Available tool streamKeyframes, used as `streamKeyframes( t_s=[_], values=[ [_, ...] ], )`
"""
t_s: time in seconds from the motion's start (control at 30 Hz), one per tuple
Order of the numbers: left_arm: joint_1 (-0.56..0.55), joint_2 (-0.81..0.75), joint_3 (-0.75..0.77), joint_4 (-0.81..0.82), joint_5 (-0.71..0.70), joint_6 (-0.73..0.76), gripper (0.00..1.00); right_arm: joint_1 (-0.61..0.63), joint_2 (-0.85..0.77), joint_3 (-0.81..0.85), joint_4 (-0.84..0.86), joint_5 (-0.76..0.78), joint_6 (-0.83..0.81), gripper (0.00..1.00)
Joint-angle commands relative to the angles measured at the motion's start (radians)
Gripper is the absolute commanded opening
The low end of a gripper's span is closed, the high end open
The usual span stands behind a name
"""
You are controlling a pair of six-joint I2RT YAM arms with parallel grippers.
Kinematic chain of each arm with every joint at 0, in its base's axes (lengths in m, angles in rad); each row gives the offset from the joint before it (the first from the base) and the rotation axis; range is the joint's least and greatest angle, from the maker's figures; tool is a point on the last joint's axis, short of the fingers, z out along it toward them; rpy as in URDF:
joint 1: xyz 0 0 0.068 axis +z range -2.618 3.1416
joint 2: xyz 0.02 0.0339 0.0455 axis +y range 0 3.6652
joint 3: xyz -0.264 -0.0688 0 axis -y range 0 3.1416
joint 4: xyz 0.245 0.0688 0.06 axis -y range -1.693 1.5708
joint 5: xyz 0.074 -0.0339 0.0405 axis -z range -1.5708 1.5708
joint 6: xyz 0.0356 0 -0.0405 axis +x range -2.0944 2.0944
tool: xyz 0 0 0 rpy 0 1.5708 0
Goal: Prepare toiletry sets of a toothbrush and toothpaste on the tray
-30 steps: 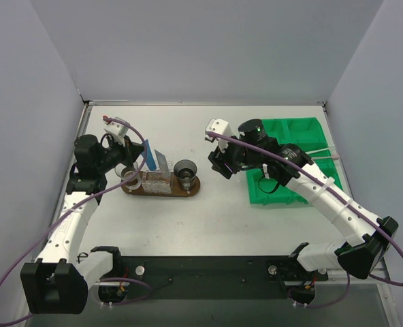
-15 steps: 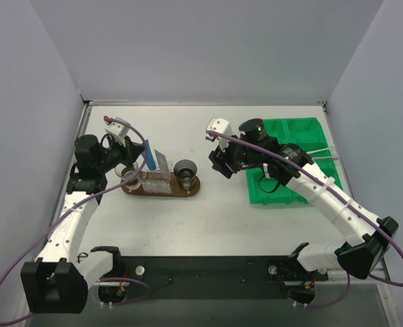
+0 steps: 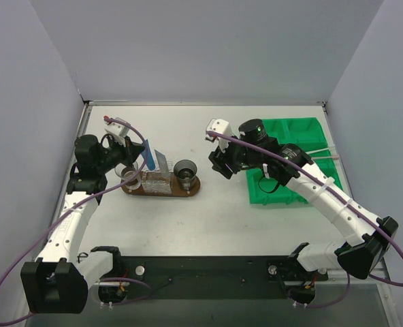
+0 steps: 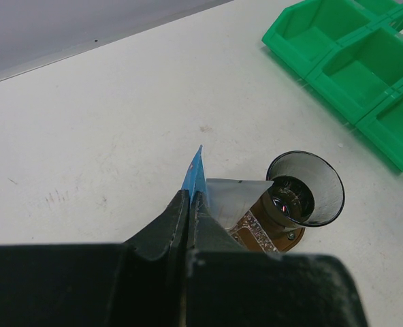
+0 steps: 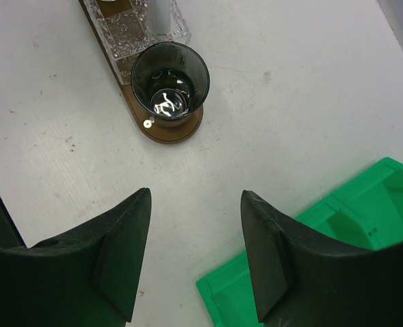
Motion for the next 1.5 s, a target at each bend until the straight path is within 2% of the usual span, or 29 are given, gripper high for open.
streamKeyframes(
  t_s=[0.0, 1.47],
  values=[
    [0.004, -0.003, 0.010, 0.074, -0.009, 0.018, 0.00, -0.007, -0.029, -0.012, 0.025, -0.023, 0.002, 0.51],
    [-0.011, 0.084, -0.020, 0.111, 0.037, 0.034, 0.00, -0.012, -0.009, -0.020, 0.025, -0.021, -0.005, 0.51]
  ],
)
